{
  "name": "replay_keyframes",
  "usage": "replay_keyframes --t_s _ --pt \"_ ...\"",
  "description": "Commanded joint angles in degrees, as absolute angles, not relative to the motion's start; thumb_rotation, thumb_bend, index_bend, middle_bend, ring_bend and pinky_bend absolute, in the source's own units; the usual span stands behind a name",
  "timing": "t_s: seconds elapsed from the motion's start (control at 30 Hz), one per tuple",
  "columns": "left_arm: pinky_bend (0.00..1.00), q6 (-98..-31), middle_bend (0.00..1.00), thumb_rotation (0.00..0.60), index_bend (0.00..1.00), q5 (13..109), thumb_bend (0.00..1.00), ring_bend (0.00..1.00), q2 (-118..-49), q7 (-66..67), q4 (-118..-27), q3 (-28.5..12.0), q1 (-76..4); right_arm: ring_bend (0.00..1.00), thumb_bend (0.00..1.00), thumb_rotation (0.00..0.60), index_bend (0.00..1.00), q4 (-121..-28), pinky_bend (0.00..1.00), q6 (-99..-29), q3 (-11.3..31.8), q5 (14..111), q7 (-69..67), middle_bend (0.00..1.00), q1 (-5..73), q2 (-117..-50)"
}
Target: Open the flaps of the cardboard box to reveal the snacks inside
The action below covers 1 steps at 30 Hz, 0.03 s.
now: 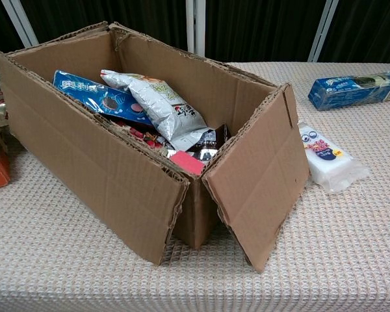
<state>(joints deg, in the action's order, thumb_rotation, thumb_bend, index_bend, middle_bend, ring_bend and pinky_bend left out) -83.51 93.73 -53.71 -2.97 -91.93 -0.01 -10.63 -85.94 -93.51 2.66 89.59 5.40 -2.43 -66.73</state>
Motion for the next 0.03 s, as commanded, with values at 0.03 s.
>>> replay_keyframes --t_s 0.03 --pt "0.16 -83.78 0.09 0.424 0.05 93.22 0.04 0.05 -54.82 -2.63 -90.49 -0.06 -10.25 0.0 0.39 0.6 0.0 -84.22 0.0 -93.78 3.64 87.49 4.33 0.0 -3.05 -68.6"
